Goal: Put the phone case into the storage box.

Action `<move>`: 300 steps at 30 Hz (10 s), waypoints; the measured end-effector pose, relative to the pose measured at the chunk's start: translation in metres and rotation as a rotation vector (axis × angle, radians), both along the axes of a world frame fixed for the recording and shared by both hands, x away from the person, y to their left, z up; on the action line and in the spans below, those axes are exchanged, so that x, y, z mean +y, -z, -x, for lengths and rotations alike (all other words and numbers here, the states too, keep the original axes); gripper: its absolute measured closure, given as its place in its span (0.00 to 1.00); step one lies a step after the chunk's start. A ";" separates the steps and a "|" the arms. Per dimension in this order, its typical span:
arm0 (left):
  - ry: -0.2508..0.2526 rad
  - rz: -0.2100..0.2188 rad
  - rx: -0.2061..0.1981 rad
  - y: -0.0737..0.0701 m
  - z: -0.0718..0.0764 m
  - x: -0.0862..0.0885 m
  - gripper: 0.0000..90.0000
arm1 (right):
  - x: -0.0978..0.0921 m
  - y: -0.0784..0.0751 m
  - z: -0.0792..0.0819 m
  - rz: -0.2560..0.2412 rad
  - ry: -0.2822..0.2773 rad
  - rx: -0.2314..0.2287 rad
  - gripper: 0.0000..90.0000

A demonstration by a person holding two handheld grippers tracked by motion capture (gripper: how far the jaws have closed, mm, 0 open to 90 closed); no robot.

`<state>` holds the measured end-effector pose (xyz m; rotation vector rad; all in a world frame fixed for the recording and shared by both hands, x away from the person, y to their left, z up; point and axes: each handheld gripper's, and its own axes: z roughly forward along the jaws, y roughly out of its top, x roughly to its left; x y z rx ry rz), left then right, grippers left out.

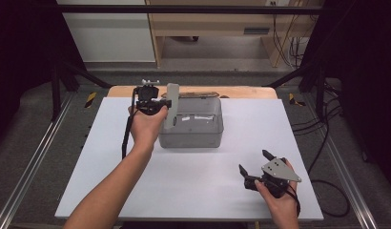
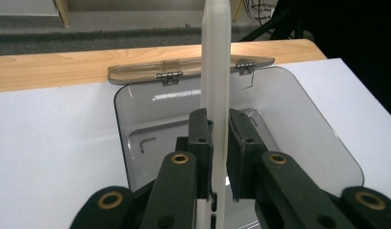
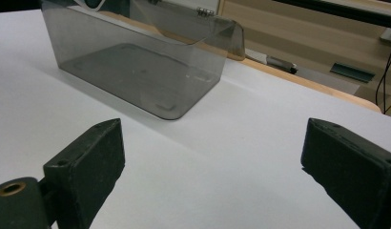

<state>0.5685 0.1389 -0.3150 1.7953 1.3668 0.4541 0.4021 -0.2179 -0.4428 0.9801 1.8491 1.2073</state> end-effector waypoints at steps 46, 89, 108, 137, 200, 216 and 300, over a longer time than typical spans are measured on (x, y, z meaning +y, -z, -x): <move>-0.025 -0.041 0.140 0.039 -0.022 0.002 0.90 | 0.010 0.006 0.000 0.061 -0.054 0.050 0.09; -0.046 -0.018 0.180 0.067 -0.029 0.000 0.90 | 0.017 0.011 -0.001 0.110 -0.083 0.080 0.08; -0.043 -0.078 0.122 0.075 -0.035 0.000 0.85 | 0.019 0.013 -0.002 0.124 -0.089 0.100 0.08; -0.030 -0.128 0.127 0.083 -0.043 0.004 0.81 | 0.021 0.018 -0.004 0.149 -0.094 0.142 0.08; -0.023 -0.222 0.063 0.085 -0.032 -0.005 0.74 | 0.024 0.022 -0.005 0.180 -0.120 0.178 0.08; -0.017 -0.219 0.042 0.081 -0.029 -0.004 0.72 | 0.025 0.022 -0.005 0.185 -0.124 0.183 0.08; 0.039 0.090 -0.446 0.061 0.066 0.126 0.02 | -0.024 0.012 -0.009 -0.123 0.017 0.074 0.06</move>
